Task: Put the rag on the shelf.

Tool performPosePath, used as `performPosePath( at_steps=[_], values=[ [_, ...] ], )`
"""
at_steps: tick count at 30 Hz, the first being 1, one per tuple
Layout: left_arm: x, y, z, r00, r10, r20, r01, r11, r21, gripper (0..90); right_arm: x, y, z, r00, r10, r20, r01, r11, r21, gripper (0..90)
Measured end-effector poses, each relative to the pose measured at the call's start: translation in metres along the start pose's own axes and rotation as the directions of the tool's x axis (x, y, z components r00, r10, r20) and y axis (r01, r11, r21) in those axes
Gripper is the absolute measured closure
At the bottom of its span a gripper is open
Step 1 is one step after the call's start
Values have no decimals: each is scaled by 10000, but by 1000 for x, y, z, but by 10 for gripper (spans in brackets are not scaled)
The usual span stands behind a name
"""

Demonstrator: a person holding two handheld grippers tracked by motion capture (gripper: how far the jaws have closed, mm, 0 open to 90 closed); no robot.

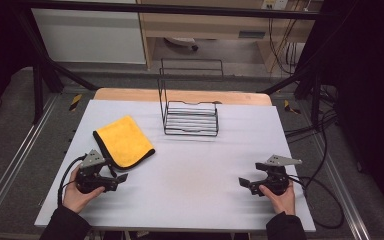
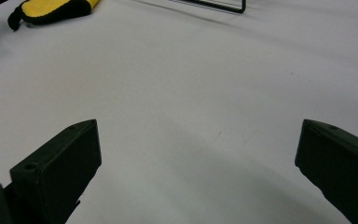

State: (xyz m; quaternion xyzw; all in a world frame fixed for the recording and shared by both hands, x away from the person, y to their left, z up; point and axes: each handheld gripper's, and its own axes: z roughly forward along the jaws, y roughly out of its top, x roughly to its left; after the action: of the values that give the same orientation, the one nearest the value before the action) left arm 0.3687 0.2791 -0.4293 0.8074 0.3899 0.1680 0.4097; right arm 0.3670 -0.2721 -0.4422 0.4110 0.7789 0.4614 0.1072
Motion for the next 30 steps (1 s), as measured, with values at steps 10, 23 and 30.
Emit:
performPosePath(
  at_steps=[10,23,30],
  values=[
    [-9,17,8,9993,345,-128,-341,9990,277,91,0,0,0,10000,-17,98,17,10000,6,8],
    [-13,38,30,9985,449,-311,-425,9964,727,117,1,0,1,9998,-74,177,72,9999,92,8],
    [-17,50,48,9960,724,-514,-667,9922,1054,190,1,0,1,9998,-83,179,81,9999,97,7]
  ],
)
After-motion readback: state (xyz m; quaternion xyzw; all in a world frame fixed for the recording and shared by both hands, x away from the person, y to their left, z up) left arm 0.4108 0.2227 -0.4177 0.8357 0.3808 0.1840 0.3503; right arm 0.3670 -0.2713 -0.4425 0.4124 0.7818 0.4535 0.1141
